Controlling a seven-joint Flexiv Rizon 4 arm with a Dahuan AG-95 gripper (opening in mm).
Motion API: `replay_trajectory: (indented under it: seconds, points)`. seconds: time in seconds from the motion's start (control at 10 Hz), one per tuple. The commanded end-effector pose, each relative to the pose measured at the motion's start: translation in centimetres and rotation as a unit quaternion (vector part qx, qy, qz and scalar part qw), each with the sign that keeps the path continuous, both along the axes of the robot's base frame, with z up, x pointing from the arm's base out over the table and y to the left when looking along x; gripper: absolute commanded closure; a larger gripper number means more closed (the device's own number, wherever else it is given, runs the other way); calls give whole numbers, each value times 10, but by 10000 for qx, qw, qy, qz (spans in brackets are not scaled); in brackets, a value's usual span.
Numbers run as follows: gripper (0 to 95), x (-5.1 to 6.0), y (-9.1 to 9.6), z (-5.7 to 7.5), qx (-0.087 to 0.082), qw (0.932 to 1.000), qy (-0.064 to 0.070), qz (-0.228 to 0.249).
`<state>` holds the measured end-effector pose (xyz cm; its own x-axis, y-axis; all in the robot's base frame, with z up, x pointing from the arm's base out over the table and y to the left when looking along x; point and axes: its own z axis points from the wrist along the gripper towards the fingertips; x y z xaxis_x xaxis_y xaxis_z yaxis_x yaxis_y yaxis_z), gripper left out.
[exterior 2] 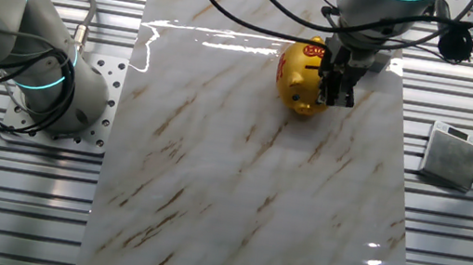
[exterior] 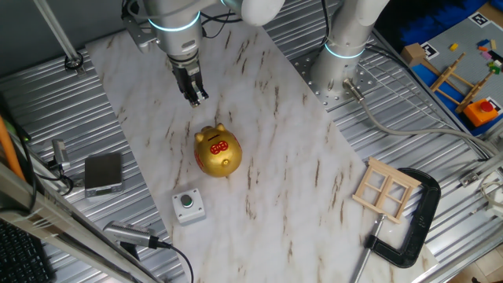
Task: Drop coins into a piggy bank
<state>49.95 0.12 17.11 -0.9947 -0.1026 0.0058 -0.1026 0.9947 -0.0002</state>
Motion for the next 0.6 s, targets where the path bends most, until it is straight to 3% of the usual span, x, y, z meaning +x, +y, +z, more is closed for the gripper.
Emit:
replay_trajectory:
  seconds: [0.1, 0.6]
  points:
    - [950, 0, 0, 0, 36, 9995, -4, 308]
    - [950, 0, 0, 0, -15, 9961, -4, 887]
